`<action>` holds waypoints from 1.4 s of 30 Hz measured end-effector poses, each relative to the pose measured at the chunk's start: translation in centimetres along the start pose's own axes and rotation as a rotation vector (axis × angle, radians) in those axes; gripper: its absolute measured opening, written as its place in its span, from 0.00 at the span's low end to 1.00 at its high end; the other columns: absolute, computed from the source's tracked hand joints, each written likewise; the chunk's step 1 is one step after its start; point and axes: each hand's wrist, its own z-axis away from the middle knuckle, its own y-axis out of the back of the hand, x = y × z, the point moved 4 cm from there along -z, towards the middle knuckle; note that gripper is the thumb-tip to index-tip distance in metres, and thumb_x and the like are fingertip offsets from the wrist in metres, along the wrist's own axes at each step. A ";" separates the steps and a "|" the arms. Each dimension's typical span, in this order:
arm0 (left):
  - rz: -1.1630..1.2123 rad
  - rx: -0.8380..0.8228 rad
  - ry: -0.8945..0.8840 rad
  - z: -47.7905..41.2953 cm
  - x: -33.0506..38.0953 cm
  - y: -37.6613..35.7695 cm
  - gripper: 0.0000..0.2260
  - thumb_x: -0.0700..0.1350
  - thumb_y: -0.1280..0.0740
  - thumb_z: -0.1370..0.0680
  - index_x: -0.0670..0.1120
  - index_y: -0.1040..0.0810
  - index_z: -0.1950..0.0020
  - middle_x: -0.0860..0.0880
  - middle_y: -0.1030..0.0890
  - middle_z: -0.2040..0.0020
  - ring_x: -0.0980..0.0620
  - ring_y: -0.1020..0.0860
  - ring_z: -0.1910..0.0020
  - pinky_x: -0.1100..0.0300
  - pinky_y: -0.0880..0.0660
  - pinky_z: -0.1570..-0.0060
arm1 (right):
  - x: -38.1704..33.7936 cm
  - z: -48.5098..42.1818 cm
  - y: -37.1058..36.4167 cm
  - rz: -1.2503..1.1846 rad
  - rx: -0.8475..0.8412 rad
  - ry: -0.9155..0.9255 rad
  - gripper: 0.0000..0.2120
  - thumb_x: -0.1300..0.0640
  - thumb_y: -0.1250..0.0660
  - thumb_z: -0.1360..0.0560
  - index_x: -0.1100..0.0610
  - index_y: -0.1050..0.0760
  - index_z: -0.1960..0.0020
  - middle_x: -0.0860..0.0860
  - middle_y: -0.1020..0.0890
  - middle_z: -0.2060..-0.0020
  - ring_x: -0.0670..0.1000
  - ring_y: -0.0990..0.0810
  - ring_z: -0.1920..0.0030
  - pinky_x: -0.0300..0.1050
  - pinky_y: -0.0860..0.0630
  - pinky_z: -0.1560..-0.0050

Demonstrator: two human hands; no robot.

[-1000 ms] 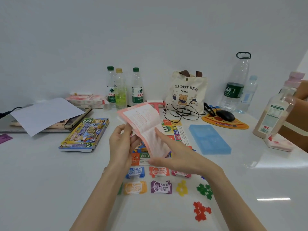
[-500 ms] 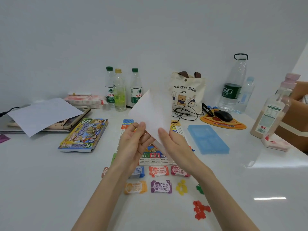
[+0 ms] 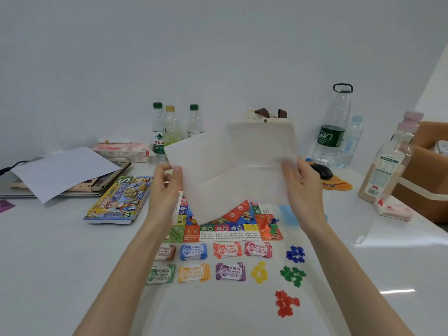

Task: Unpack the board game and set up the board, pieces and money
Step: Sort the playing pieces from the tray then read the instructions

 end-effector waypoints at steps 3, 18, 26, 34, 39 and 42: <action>-0.083 -0.005 0.003 -1.1 -0.2 0.9 0.05 0.49 0.40 0.18 0.55 0.29 0.53 0.50 0.31 0.64 0.55 0.32 0.67 0.59 0.31 0.61 | 0.6 -0.8 1.1 0.191 0.106 0.037 0.09 0.54 0.36 0.21 0.41 0.21 0.50 0.49 0.25 0.51 0.51 0.33 0.47 0.40 0.35 0.49; 0.455 -0.163 0.403 -1.6 -1.9 1.4 0.12 0.40 0.36 0.21 0.41 0.24 0.38 0.41 0.18 0.44 0.49 0.16 0.53 0.58 0.18 0.62 | 2.6 1.5 0.2 -0.213 -0.207 -0.184 0.19 0.67 0.44 0.19 0.47 0.20 0.48 0.40 0.21 0.50 0.35 0.21 0.53 0.30 0.26 0.65; 0.142 -0.235 0.252 -1.7 -1.2 1.9 0.23 0.27 0.35 0.25 0.52 0.22 0.40 0.48 0.21 0.39 0.48 0.17 0.52 0.60 0.19 0.66 | 4.9 1.9 0.0 -0.551 -0.141 -0.586 0.14 0.60 0.42 0.22 0.59 0.18 0.46 0.53 0.19 0.46 0.53 0.21 0.44 0.48 0.23 0.48; 0.204 -0.293 0.230 -1.8 0.0 1.5 0.30 0.26 0.35 0.28 0.52 0.29 0.31 0.48 0.22 0.38 0.47 0.19 0.45 0.55 0.18 0.60 | 6.1 1.8 0.0 -0.621 0.029 -0.720 0.28 0.65 0.28 0.28 0.58 0.33 0.30 0.57 0.19 0.45 0.55 0.17 0.51 0.54 0.19 0.53; 0.704 -0.113 0.377 -1.5 -0.4 0.9 0.32 0.30 0.35 0.26 0.49 0.39 0.25 0.41 0.24 0.38 0.46 0.19 0.48 0.57 0.19 0.62 | 5.4 2.5 -0.9 -0.737 0.088 -0.729 0.17 0.66 0.32 0.25 0.62 0.26 0.38 0.57 0.18 0.46 0.54 0.18 0.50 0.50 0.20 0.53; 0.893 -0.167 0.467 -0.6 -0.5 0.1 0.21 0.34 0.38 0.23 0.38 0.32 0.30 0.38 0.21 0.40 0.45 0.19 0.47 0.57 0.19 0.59 | 5.2 2.8 -1.7 -0.808 0.149 -0.760 0.18 0.66 0.31 0.26 0.63 0.26 0.37 0.59 0.18 0.45 0.56 0.18 0.49 0.54 0.20 0.48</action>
